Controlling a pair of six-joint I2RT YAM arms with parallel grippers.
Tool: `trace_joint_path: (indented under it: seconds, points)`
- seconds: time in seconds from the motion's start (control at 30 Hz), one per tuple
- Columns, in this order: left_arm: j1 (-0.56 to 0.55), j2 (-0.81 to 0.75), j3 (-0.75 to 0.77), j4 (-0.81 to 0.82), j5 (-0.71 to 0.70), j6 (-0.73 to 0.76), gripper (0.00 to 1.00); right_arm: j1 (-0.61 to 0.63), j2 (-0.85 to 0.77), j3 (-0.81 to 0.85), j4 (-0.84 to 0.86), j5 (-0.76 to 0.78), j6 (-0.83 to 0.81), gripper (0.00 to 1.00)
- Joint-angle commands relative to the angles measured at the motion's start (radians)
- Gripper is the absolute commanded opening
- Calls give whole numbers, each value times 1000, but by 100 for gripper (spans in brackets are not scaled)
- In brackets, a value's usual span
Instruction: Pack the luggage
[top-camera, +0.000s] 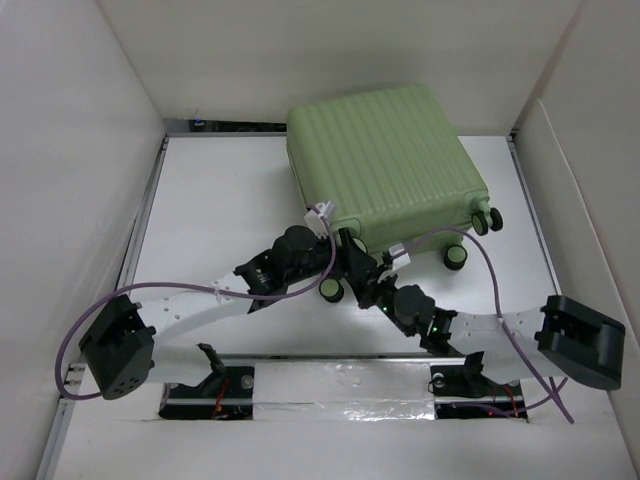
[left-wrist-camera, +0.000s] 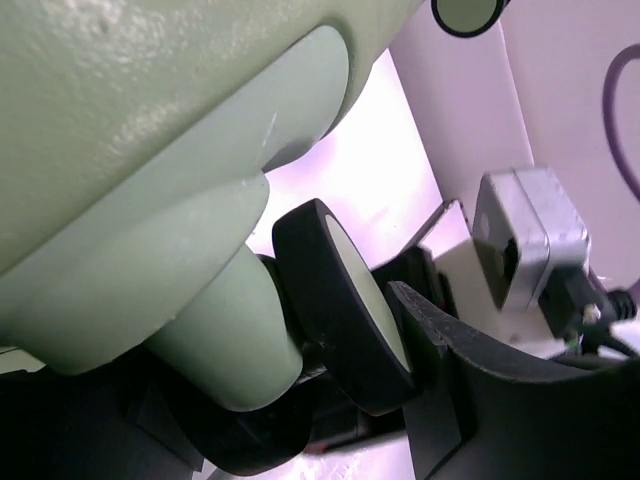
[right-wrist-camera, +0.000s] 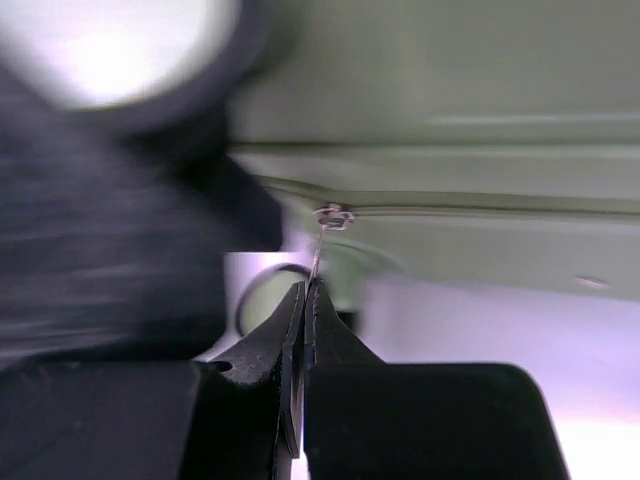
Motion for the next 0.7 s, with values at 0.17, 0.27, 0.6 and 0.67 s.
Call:
trace_joint_path:
  seconds: [0.17, 0.27, 0.6, 0.67]
  points:
    - [-12, -26, 108, 439, 188, 32, 0, 134, 247, 96, 392, -311, 122, 0]
    - [-12, -13, 67, 516, 210, -22, 0, 134, 355, 83, 604, -320, 176, 0]
    - [-12, -37, 22, 477, 129, -1, 22, 152, 414, 42, 692, -199, 249, 32]
    - [-12, -93, 12, 365, 25, 60, 54, 161, 346, -1, 548, -130, 257, 47]
